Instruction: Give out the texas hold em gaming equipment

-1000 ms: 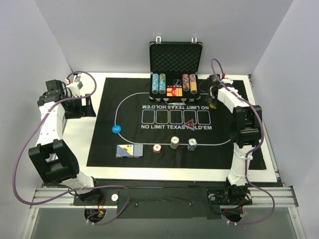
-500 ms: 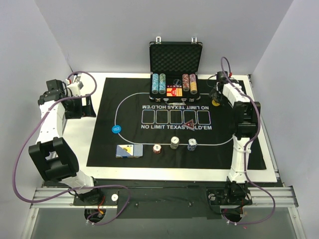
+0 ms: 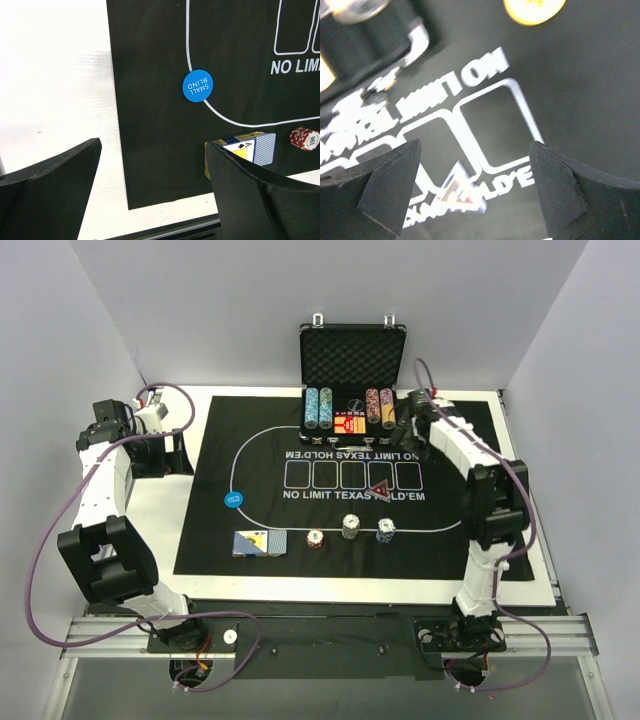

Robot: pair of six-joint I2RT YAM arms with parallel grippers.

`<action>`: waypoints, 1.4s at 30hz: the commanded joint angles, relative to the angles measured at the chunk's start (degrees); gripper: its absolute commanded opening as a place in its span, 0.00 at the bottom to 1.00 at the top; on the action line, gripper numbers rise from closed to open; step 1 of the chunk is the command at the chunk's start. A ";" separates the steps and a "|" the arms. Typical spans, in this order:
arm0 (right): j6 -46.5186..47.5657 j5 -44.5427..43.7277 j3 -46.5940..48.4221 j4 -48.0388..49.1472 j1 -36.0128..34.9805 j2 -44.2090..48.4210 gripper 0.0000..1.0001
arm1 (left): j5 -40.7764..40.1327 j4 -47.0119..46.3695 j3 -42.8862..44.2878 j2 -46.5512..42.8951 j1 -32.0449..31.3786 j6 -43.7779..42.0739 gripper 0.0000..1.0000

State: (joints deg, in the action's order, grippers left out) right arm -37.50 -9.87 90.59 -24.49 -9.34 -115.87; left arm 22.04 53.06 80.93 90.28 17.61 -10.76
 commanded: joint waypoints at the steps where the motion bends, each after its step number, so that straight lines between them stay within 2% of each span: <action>1: 0.85 -3.74 -5.67 -0.21 -8.31 9.35 0.84 | 2.48 -0.41 0.38 -1.51 -0.03 -0.49 0.97; 4: 2.16 -4.98 -7.88 -0.82 -13.32 9.01 0.84 | 3.18 0.20 0.20 -1.42 -0.03 -0.83 0.97; 10: 0.76 -5.25 -8.76 -0.38 -15.70 4.87 0.83 | 3.36 0.29 -1.56 -2.21 -0.11 -1.54 0.97; 32: -1.97 -6.22 -12.62 3.83 -15.36 0.30 0.80 | 3.09 1.00 -0.33 -2.92 -0.12 -1.28 0.97; 37: -2.93 -5.78 -15.00 5.42 -14.56 0.65 0.74 | 2.92 1.08 0.02 -2.92 -0.03 -1.28 0.97; 42: -4.07 -6.04 -17.54 6.82 -13.86 1.62 0.73 | 3.01 1.43 0.11 -3.09 -0.03 -1.54 0.97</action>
State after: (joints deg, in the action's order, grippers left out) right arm -39.79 -13.52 76.44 -17.21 -24.73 -114.30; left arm 24.29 53.63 78.96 89.58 17.61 -11.25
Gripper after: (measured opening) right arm 0.737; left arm 0.972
